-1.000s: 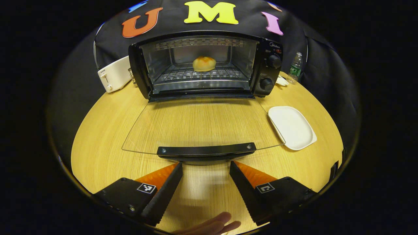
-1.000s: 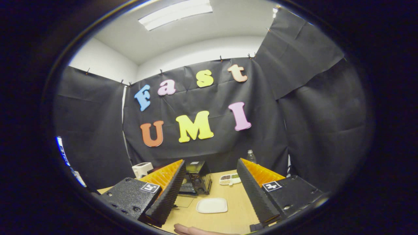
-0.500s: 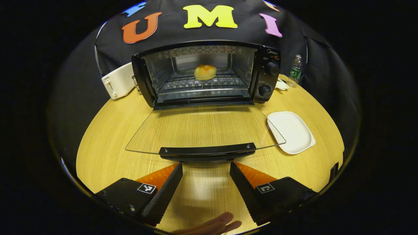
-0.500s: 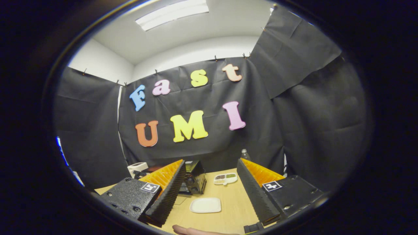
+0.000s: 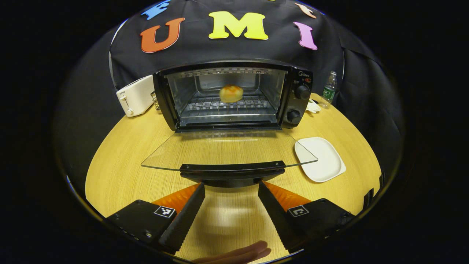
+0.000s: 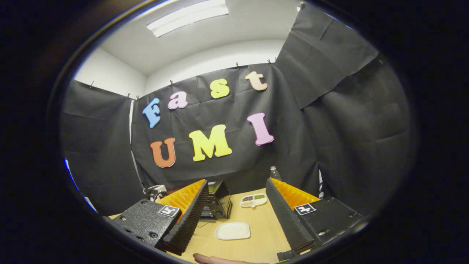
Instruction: Open the electric oven with the left hand, put the food in, and close the electric oven.
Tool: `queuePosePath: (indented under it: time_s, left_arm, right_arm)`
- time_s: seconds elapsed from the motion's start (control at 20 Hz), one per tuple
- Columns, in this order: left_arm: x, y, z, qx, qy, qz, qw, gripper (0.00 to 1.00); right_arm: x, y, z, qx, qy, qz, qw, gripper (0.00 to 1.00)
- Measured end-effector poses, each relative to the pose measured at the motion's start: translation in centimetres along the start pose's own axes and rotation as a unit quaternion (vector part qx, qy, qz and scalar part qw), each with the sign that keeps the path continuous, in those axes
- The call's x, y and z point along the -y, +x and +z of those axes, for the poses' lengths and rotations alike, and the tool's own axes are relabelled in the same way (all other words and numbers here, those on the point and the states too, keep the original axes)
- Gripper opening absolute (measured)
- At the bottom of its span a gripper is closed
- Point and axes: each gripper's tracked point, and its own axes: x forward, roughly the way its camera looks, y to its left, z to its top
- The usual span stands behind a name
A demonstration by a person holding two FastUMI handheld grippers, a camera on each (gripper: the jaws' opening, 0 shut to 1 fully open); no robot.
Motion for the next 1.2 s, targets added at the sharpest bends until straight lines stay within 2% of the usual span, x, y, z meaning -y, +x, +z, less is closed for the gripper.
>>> queuePosePath:
  time_s: [0.25,0.5,0.55,0.6,0.7,1.05,1.1,1.2]
  left_arm:
    - [-0.2,-0.9,1.9,0.019,0.007,0.000,1.000,0.96]
    - [-0.5,-1.4,4.8,0.046,0.018,0.004,0.999,0.96]
    - [-0.6,-1.5,5.4,0.051,0.019,0.005,0.998,1.00]
    - [-0.6,-1.5,6.0,0.055,0.020,0.004,0.998,0.96]
    - [-0.5,-1.7,7.4,0.064,0.020,0.002,0.998,0.96]
    - [-1.0,-0.9,11.7,0.085,-0.012,-0.006,0.996,0.96]
    - [-1.3,-0.6,12.1,0.085,-0.014,-0.004,0.996,0.96]
    - [-3.0,0.7,12.2,0.078,-0.015,0.028,0.996,0.96]
  right_arm:
    - [0.1,0.1,0.1,0.011,0.023,-0.002,1.000,0.94]
    - [0.2,0.2,-0.4,0.005,0.021,-0.002,1.000,0.93]
    - [0.1,0.2,-0.4,0.004,0.022,-0.001,1.000,0.93]
    - [0.1,0.3,-0.5,0.002,0.022,0.000,1.000,0.93]
    - [0.2,0.4,-0.4,0.004,0.024,0.000,1.000,0.93]
    - [0.2,0.8,-0.9,0.001,0.028,0.003,1.000,0.93]
    - [0.2,0.9,-1.0,0.000,0.028,0.003,1.000,0.93]
    - [0.3,1.0,-1.1,-0.002,0.029,0.002,1.000,0.93]
